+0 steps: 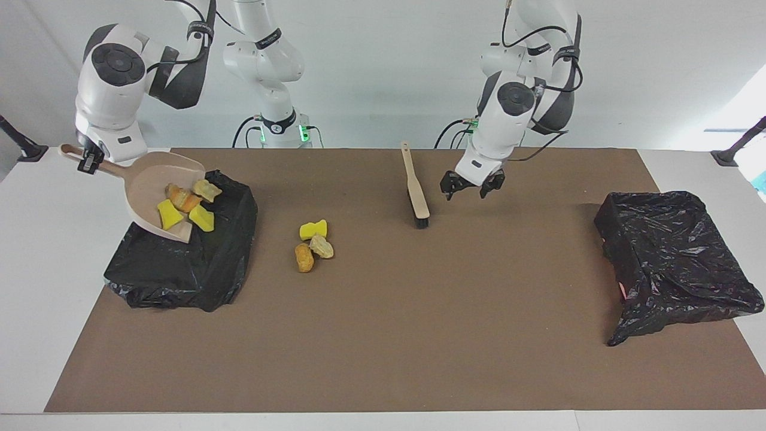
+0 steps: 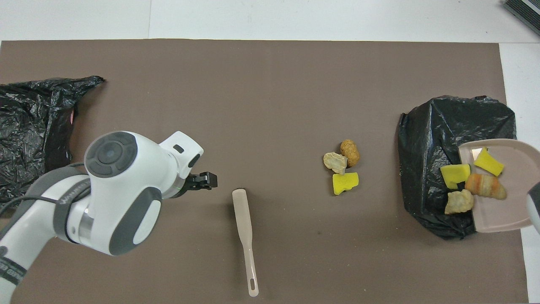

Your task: Sweep and dump trash in bin

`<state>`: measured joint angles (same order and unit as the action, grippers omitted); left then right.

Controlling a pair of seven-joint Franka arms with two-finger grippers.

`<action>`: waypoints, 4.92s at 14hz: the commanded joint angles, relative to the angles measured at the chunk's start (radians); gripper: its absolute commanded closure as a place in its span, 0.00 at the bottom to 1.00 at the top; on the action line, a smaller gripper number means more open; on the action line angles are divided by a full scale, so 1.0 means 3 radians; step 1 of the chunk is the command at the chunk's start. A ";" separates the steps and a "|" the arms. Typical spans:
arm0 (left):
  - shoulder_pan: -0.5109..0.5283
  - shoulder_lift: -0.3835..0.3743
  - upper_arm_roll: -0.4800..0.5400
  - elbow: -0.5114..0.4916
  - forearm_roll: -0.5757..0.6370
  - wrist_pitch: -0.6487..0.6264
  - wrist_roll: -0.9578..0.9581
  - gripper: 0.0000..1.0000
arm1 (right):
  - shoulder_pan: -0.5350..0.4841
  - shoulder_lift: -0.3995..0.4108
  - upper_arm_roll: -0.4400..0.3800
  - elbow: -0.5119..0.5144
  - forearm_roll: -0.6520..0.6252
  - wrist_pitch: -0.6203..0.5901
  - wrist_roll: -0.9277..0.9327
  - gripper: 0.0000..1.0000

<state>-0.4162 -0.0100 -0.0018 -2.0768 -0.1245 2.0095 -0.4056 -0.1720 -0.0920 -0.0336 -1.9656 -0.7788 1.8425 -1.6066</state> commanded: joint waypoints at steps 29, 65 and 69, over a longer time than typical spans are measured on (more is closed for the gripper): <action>0.1362 0.0003 -0.0055 0.1452 0.0492 -0.1391 0.1546 0.00 | 0.0988 0.0092 0.0071 0.0134 -0.1270 -0.1422 0.0533 1.00; 0.1341 -0.0018 -0.0050 0.1457 0.0369 -0.1345 0.1582 0.00 | 0.2266 0.2209 0.0542 0.1827 0.2438 0.0638 0.7309 1.00; 0.1321 -0.0018 -0.0050 0.1457 0.0364 -0.1345 0.1582 0.00 | 0.2251 0.2306 0.0547 0.1812 0.2453 0.0832 0.7242 1.00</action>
<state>-0.0110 -0.0051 -0.0235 -1.6412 -0.0042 1.6114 0.0648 0.5196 0.5805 0.1237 -1.4348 -0.0582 2.0448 0.5758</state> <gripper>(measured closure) 0.000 0.683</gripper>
